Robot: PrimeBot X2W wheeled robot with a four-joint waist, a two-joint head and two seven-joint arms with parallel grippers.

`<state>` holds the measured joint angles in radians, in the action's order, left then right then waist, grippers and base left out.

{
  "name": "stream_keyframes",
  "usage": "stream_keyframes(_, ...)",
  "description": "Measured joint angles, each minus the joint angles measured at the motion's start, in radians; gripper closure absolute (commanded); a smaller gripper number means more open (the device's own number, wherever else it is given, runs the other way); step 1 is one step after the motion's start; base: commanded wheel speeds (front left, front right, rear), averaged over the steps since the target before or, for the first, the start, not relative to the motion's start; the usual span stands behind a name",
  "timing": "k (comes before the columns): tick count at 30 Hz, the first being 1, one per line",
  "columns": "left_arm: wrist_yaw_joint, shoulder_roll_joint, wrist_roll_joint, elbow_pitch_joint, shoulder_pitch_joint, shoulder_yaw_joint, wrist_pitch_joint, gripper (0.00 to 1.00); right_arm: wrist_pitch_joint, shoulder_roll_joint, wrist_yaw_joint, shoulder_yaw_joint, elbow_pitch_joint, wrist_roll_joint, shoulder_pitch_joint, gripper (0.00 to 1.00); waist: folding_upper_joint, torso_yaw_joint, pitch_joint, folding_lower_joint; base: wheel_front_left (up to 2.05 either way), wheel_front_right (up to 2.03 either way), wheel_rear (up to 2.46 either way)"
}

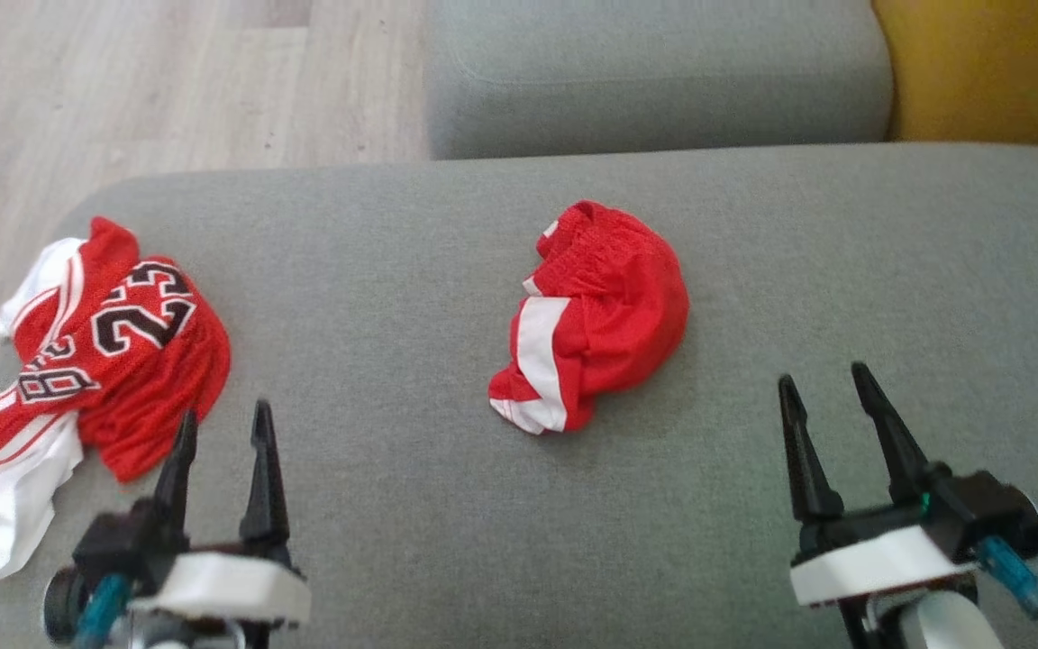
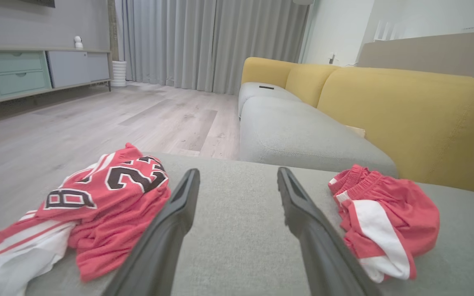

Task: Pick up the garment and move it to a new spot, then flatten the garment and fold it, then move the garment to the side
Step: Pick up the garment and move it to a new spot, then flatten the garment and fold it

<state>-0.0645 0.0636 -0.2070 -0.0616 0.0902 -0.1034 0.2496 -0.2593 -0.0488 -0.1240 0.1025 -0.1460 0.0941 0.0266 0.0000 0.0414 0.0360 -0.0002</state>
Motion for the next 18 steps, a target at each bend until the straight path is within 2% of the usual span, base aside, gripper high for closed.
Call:
stream_keyframes(6, 0.030, -0.006, 0.070, 0.025, 0.073, 0.024, 0.000, 0.00, 0.000, 0.001, 0.000, -0.016, -0.011, -0.008, 0.041, 0.00, 0.0000, 0.024, 0.020, 0.0001, 0.00, 0.00, 0.00)
stream_keyframes(18, 0.031, -0.008, 0.090, 0.024, 0.086, 0.020, 0.000, 0.00, 0.000, 0.002, 0.000, -0.018, -0.023, -0.008, 0.050, 0.00, 0.0000, 0.043, 0.029, 0.0002, 0.00, 0.00, 0.00)
